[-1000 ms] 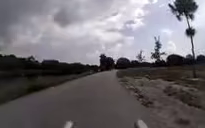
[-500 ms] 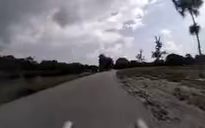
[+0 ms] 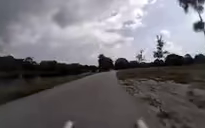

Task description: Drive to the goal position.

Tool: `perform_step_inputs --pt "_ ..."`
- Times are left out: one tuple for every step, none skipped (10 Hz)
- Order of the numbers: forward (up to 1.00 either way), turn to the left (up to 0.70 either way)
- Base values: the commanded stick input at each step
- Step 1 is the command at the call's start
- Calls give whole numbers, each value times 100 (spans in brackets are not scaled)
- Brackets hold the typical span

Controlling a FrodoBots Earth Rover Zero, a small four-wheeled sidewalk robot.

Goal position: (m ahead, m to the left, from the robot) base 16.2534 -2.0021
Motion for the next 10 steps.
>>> perform_step_inputs --pt "85 0" --pt "85 0" --pt "85 0" --pt "85 0" --pt "85 0" --pt "85 0" --pt "85 0" --pt "85 0" --pt "85 0" --pt "85 0"
